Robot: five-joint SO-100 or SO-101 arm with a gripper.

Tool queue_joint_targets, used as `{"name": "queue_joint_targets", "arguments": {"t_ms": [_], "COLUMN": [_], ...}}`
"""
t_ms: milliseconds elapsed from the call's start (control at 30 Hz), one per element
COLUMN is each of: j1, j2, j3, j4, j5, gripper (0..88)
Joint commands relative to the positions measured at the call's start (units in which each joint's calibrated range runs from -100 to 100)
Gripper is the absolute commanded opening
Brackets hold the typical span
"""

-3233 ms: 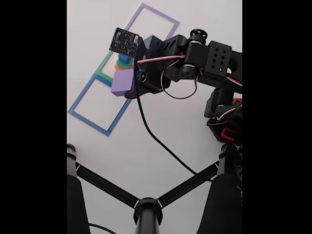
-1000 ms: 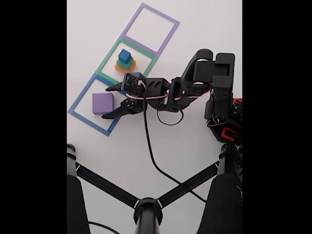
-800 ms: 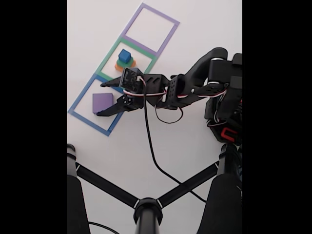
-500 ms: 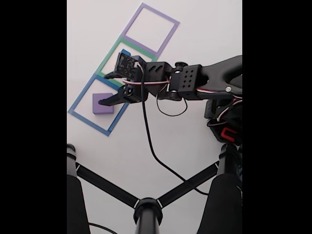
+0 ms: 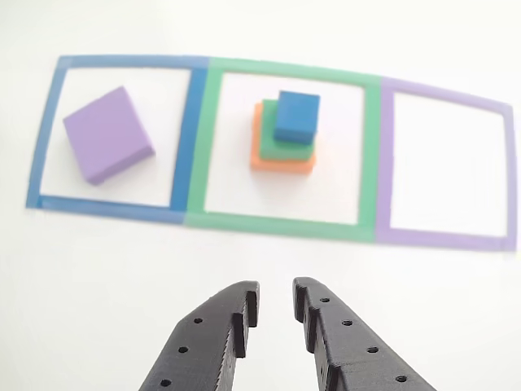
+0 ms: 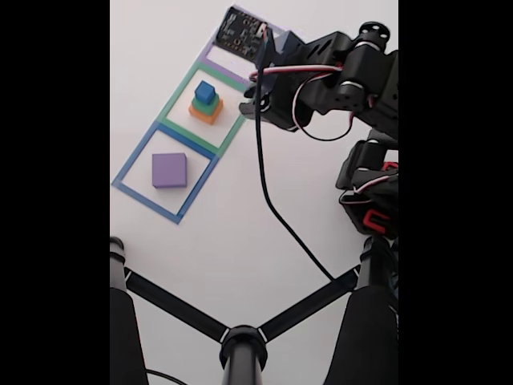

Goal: Tower of hanoi

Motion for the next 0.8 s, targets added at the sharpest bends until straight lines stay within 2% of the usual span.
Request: {"name": "queue_joint_targets", "arguments": {"t_ms": [0,133,233,333,533,767], "j1": [3.07,3.98,4.44,5.51,7.34,6.27], "j2": [-2.95,-3.27,-3.35,-4.63,-5.35,-1.42], "j3": [-5.88,-3.97,1.3,10.75,28.29,39.47], "j4": [5.0,3.22,-3.01,-13.86,-34.9,-55.87], "j5": [0.0,0.0,0.0,0.0,0.0,0.0], "gripper": [1.5,4.8,9.5,16.4,24.2,27.6]}}
